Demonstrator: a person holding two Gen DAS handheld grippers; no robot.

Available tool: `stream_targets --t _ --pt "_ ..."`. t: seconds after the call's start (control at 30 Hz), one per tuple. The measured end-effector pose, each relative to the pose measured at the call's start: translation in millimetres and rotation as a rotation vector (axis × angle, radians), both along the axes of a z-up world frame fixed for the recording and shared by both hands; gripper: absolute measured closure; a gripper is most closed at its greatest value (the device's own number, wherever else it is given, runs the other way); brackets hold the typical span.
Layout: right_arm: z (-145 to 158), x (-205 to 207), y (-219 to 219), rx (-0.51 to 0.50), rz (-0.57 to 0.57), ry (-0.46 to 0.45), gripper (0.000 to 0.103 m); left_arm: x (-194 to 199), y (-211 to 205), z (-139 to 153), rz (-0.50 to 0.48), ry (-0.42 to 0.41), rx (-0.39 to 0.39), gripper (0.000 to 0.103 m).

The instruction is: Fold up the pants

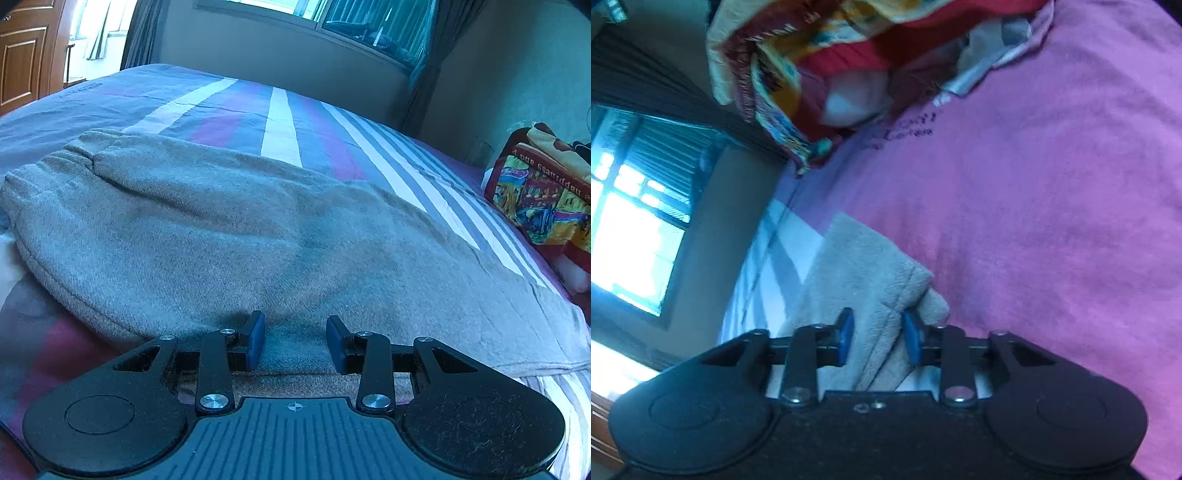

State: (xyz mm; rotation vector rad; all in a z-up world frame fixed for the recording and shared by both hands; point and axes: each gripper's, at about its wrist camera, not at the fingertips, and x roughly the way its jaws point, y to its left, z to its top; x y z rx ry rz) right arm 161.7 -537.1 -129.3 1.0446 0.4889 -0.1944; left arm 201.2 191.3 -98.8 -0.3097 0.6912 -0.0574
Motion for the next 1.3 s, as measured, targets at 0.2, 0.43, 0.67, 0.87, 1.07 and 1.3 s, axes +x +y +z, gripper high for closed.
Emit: stream_targets --t 0.2,0.43,0.67,0.87,1.07,1.3 --pt "14 -30 16 -0.043 -0.008 -0.060 0.098 -1 1 -3 0.004 -0.010 -0.004 0.066" --pt "5 -31 11 0.013 -0.004 -0.051 0.072 -35 13 27 0.093 -0.104 0.014 0.063" --pt "12 -30 28 -0.100 0.056 -0.051 0.049 -64 106 28 0.415 -0.156 -0.186 0.049" --pt "12 -26 33 -0.128 0.062 -0.024 0.049 -38 155 12 0.520 -0.054 -0.289 0.050" --pt "12 -26 33 -0.135 0.065 -0.016 0.049 -39 150 17 0.472 -0.158 -0.260 0.081" --pt "11 -21 38 -0.163 0.063 -0.001 0.048 -1 172 2 0.391 -0.080 -0.356 0.082"
